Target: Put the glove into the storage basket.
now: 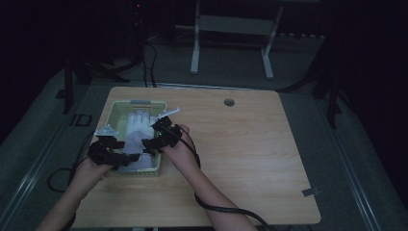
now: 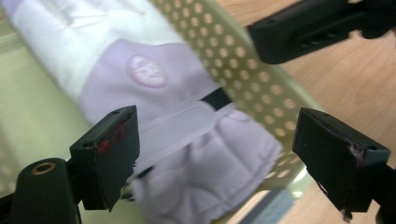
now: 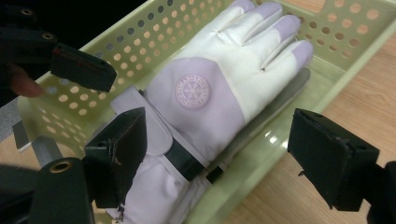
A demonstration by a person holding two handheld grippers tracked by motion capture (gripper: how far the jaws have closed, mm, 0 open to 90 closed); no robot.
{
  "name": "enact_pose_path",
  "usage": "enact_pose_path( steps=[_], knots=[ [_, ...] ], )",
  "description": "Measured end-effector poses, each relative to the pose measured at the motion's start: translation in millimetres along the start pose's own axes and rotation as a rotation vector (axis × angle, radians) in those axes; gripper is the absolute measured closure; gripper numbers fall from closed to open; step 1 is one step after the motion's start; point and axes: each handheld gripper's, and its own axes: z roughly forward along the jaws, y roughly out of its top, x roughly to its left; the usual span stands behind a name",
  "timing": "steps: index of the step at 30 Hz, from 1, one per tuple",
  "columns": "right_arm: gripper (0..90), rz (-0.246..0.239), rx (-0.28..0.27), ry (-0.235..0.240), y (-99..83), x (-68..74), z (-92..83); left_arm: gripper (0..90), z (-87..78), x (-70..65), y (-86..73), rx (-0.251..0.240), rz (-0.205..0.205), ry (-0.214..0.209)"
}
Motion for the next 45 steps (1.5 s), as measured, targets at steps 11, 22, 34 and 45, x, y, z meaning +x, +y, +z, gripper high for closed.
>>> enact_pose_path(
  steps=[11,22,34,45],
  knots=[
    [19.3,-0.009,0.012,-0.028,-18.4,-21.3,-20.2,15.3,14.6,-28.1,6.6,-0.023,0.024,-0.05],
    [16.7,0.0,0.02,-0.043,-39.6,-51.2,-37.7,15.4,28.3,-62.3,11.7,-0.057,0.056,-0.069],
    [15.9,-0.024,-0.008,-0.075,-66.1,-77.0,-62.7,15.4,46.0,-99.0,13.2,-0.073,0.1,-0.117],
    [15.0,-0.062,-0.029,-0.074,-93.4,-88.5,-80.4,15.3,64.3,-127.0,11.5,-0.068,0.154,-0.127]
  ],
)
